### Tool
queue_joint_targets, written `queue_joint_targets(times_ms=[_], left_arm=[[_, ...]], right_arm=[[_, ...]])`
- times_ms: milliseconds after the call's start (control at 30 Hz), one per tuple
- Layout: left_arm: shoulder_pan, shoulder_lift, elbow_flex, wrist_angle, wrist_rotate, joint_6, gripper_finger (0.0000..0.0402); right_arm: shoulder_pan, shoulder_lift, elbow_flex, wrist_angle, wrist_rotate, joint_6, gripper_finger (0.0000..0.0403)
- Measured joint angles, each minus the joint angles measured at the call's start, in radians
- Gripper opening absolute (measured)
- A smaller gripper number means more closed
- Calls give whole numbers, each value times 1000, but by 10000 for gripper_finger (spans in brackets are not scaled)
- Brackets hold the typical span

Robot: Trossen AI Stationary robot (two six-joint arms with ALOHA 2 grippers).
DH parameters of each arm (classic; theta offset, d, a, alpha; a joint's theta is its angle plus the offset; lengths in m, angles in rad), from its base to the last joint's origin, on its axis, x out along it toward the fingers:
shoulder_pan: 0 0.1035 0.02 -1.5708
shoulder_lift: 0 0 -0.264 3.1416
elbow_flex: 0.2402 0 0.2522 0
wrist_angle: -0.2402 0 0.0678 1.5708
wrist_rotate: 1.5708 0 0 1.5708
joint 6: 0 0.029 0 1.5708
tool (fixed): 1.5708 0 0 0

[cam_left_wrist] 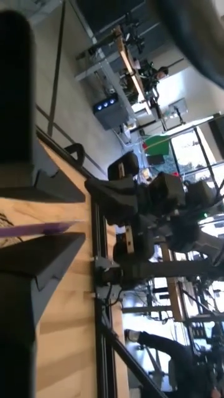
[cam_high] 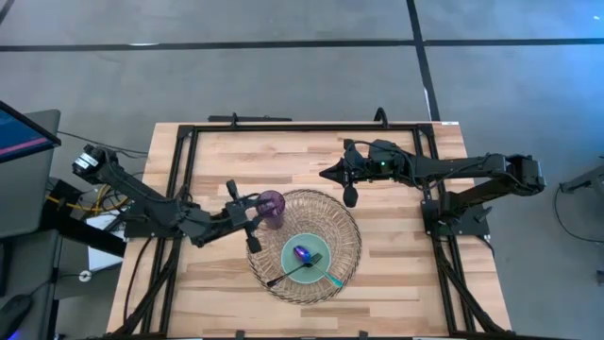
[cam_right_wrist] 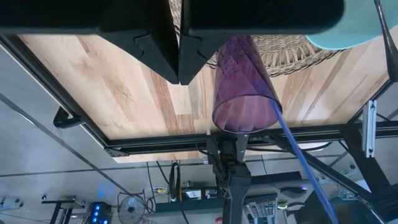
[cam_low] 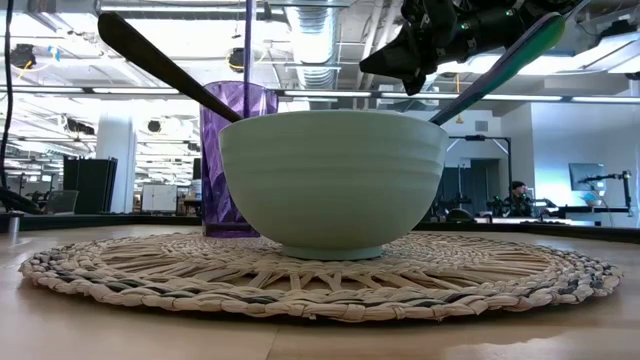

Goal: Pick & Place Utensil
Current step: Put the violet straw into the violet glass on the woven mat, then return to Home Position

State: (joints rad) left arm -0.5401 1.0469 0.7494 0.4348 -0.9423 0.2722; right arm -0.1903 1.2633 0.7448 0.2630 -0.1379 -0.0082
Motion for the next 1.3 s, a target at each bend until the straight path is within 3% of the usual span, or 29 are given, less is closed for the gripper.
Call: queue_joint_targets(times_ms=[300,467,667,767,900,967,1033,1200,1300], left_arm=[[38,-43,0,2,0,8,152],[17,-129,0,8,0,14,156],[-38,-250,0,2,-2,173,155],[-70,-299,0,-11,-81,264,148],[-103,-347,-6,-103,-335,298,137],[-112,-373,-50,-120,-361,281,130],[-129,-407,-111,-132,-256,249,120],[-141,-528,-271,-181,242,83,88],[-121,-613,-329,-176,343,16,71]], right_arm=[[0,0,0,7,0,0,3],[-7,-34,0,5,5,-2,3],[-29,-136,0,-64,6,-3,3],[-40,-227,0,-155,6,-44,3],[-41,-375,0,-284,9,-78,3],[-27,-444,0,-354,9,-76,3],[-8,-499,0,-421,9,-79,3],[28,-607,-61,-467,8,-80,3],[39,-671,-110,-465,9,-85,3]])
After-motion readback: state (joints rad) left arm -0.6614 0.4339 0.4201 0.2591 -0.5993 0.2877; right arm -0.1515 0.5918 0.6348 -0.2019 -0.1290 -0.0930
